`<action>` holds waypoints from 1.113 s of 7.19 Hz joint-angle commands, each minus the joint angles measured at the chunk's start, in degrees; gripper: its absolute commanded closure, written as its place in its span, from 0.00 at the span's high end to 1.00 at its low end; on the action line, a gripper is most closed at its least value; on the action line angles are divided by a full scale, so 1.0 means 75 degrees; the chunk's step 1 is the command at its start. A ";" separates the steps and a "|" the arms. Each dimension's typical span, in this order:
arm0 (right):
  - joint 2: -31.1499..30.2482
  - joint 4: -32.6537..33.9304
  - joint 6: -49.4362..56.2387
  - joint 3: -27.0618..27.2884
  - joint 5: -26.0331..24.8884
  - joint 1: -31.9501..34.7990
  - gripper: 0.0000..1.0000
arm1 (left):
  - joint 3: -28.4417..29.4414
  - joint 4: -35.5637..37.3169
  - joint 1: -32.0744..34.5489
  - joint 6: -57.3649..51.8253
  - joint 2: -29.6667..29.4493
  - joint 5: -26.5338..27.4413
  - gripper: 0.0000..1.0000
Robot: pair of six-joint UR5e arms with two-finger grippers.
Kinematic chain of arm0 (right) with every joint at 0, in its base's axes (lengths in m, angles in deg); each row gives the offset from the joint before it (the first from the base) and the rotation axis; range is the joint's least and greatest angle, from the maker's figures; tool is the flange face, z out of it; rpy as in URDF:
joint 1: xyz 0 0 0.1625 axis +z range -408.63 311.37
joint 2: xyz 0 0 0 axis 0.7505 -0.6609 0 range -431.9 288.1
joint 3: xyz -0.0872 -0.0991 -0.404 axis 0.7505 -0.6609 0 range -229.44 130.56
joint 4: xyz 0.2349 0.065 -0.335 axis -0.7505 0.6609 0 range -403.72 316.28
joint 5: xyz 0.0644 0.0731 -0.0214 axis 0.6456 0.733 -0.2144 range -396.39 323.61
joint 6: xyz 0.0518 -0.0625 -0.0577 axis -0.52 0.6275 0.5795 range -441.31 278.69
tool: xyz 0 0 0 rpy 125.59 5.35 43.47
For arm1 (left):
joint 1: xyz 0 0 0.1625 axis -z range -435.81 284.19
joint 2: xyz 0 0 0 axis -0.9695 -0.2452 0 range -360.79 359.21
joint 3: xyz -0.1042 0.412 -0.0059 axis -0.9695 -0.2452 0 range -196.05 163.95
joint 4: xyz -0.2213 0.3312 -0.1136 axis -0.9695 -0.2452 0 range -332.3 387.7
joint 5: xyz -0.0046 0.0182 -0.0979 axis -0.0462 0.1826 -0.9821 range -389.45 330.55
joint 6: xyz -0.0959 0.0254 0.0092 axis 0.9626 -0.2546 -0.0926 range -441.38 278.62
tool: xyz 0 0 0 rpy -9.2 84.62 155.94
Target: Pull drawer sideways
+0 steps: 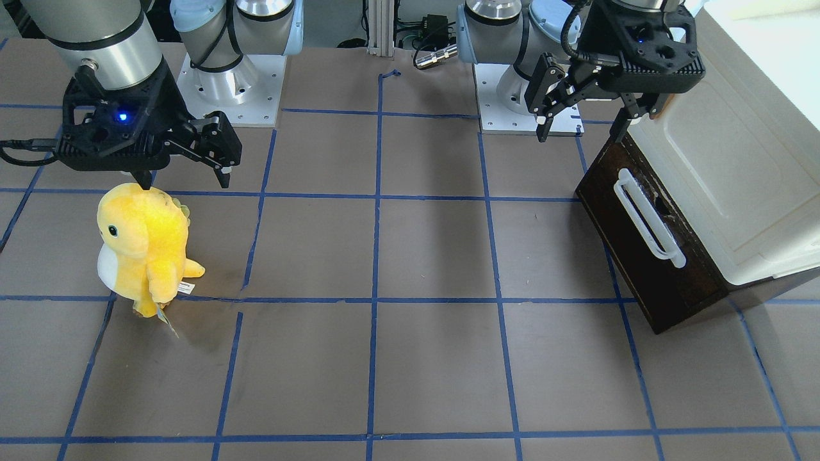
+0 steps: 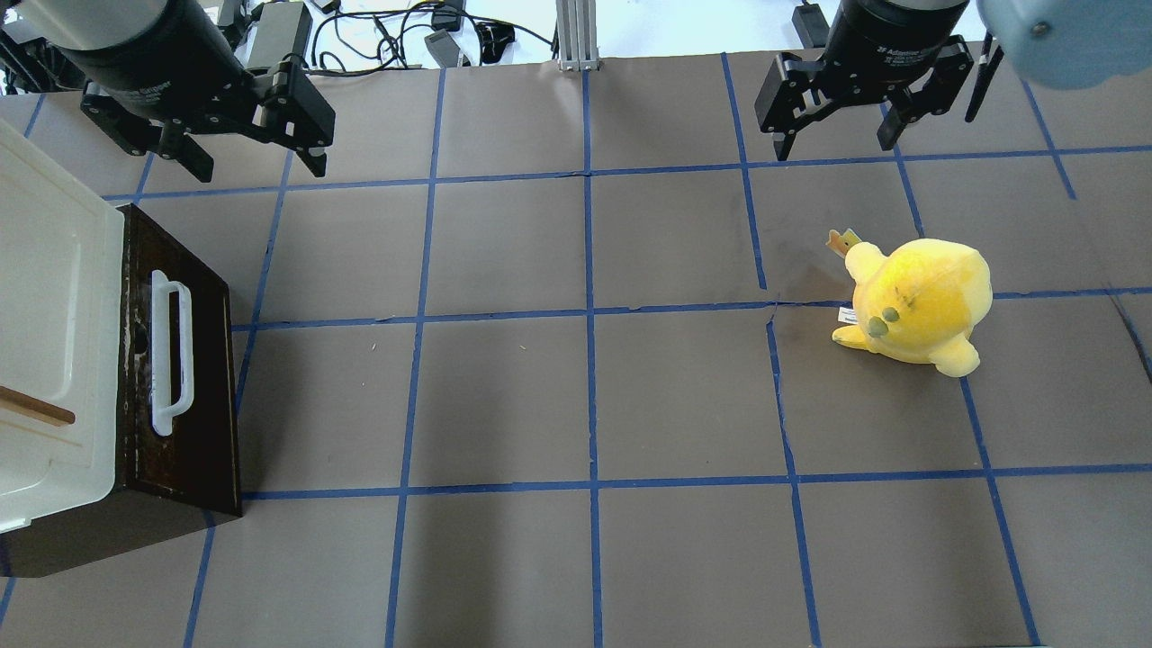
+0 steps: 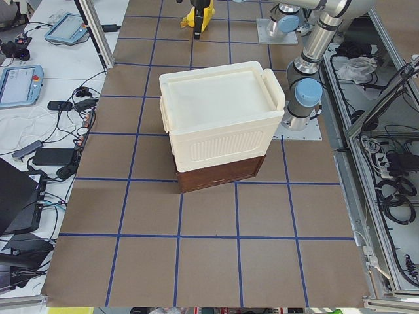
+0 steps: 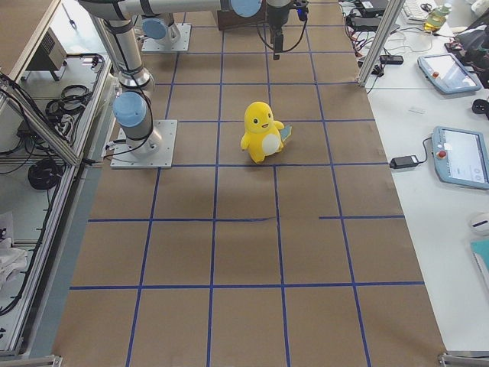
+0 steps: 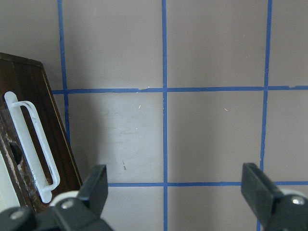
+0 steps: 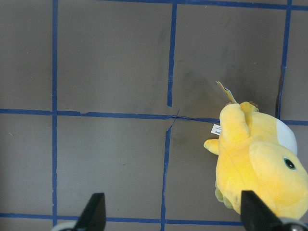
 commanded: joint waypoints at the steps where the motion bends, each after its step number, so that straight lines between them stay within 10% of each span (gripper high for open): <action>1: 0.0000 0.0000 -0.0001 0.0000 0.0000 0.0000 1.00 | -0.0044 0.0029 0.0265 0.0121 -0.0124 0.0050 1.00; 3: 0.0000 0.0000 -0.0001 0.0000 0.0000 0.0000 1.00 | 0.0002 0.0148 0.0932 0.0343 -0.0323 0.1754 1.00; 6: 0.0000 0.0000 -0.0001 0.0000 0.0000 0.0000 1.00 | -0.0149 0.0978 0.1509 0.0837 -0.1211 0.1900 1.00; 8: 0.0000 0.0000 -0.0001 0.0000 0.0000 0.0000 1.00 | -0.0628 0.1200 0.1719 0.1209 -0.1786 0.3314 1.00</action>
